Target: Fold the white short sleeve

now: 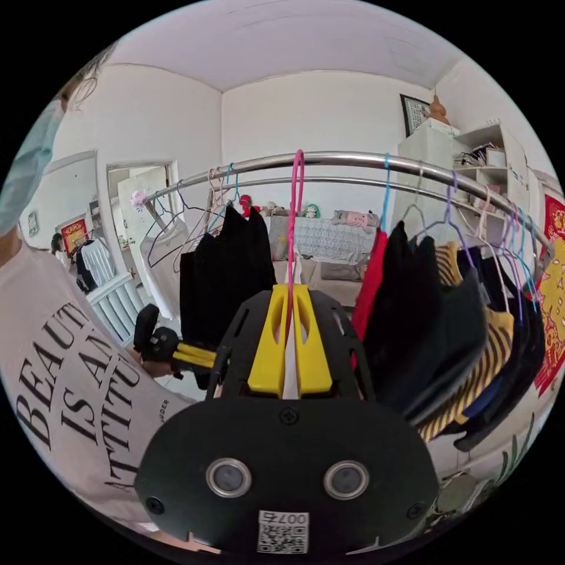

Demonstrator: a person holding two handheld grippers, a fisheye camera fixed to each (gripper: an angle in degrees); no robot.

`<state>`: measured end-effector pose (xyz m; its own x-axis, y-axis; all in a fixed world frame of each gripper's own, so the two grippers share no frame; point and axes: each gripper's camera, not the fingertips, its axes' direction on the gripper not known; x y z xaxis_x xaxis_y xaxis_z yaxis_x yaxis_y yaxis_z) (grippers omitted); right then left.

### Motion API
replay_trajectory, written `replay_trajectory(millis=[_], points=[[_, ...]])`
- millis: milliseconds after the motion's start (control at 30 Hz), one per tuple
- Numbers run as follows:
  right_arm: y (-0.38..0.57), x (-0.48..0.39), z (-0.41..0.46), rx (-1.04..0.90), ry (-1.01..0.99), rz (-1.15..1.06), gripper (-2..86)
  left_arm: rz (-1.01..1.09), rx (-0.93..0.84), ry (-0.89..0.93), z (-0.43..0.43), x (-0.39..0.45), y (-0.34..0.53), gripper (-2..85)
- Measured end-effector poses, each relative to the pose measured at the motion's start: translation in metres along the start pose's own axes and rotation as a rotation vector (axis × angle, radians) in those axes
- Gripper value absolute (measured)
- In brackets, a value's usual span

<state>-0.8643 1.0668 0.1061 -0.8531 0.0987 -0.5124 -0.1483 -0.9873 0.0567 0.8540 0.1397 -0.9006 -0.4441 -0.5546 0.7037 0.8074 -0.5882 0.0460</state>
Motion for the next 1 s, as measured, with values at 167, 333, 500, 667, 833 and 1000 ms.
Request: replay_trajectory(millis=[167,333,500,667,833,1000], points=[[0.091,-0.03,-0.092,-0.107,0.201,0.091,0.1,0.14,0.135,0.073,0.004,0.025,-0.073,6.9],[0.156,-0.076,-0.18,-0.153,0.348,0.189,0.1,0.255,0.125,0.255,0.039,0.075,-0.149,9.0],[0.208,-0.138,-0.267,-0.175,0.504,0.247,0.1,0.411,0.114,0.49,0.065,0.16,-0.221,10.1],[0.264,-0.219,-0.36,-0.163,0.647,0.276,0.1,0.63,0.102,0.857,0.078,0.285,-0.3,2.5],[0.331,-0.291,-0.44,-0.137,0.843,0.387,-0.1,0.759,0.08,1.146,0.064,0.393,-0.357,-0.7],[0.406,-0.341,-0.466,-0.209,1.09,0.517,-0.3,0.674,0.054,1.419,0.057,0.472,-0.397,-0.9]])
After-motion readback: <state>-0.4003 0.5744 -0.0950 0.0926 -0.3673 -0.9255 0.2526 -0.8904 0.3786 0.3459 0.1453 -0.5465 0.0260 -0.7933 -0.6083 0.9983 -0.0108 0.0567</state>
